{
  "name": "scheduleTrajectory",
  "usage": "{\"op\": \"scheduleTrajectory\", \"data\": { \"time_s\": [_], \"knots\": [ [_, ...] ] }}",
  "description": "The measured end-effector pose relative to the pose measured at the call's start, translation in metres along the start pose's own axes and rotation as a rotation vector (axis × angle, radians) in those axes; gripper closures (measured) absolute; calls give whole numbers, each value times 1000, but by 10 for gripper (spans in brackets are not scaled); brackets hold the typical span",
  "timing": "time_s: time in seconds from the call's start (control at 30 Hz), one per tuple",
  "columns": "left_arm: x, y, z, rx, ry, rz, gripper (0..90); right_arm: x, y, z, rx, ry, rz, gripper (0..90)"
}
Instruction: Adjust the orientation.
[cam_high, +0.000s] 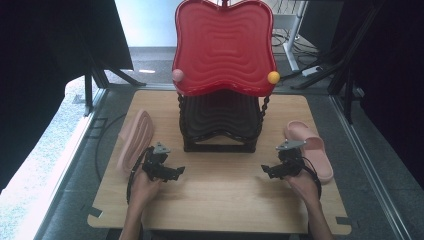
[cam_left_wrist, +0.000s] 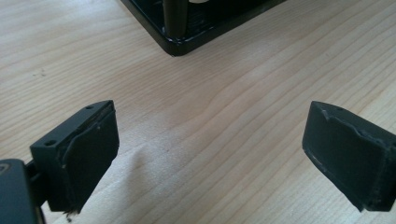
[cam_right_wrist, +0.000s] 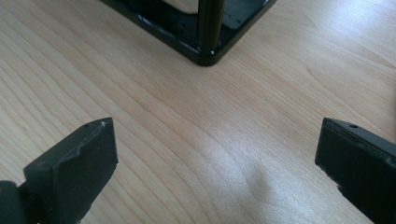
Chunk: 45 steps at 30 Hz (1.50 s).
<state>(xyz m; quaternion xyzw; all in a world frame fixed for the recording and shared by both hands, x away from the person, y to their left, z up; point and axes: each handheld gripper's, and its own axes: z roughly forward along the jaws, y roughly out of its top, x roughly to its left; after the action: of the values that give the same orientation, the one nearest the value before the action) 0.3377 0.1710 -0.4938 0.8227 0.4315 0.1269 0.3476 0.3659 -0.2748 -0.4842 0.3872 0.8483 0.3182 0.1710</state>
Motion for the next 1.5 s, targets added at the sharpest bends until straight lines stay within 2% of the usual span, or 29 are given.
{"op": "scheduleTrajectory", "data": {
  "time_s": [0.17,0.27,0.33,0.37,0.43,0.6,0.8,0.97,1.2,1.37,1.5],
  "knots": [
    [0,-1,5,16,-3,10,17,-1,0,0,18,23,13,0],
    [1,-2,6,-11,-43,-17,17,-2,0,-1,5,48,25,0],
    [1,-1,6,-22,-59,-15,7,-2,0,-2,4,55,35,0],
    [0,-1,7,-24,-61,0,0,-2,0,-2,5,56,35,0],
    [-1,-1,7,-14,-54,25,0,-2,0,-2,8,67,35,0],
    [1,0,7,11,-33,12,0,-3,0,-2,15,85,48,0],
    [3,2,2,0,-18,-8,0,-4,0,-3,16,86,48,0],
    [3,5,-2,6,17,-9,1,-4,0,-4,17,81,45,0],
    [6,10,-11,-3,42,-39,2,-5,0,-6,38,72,38,0],
    [10,14,-17,-15,40,-84,0,-7,0,-10,35,58,39,0],
    [13,20,-23,-16,60,-91,0,-9,0,-13,30,49,45,1]
  ]
}}
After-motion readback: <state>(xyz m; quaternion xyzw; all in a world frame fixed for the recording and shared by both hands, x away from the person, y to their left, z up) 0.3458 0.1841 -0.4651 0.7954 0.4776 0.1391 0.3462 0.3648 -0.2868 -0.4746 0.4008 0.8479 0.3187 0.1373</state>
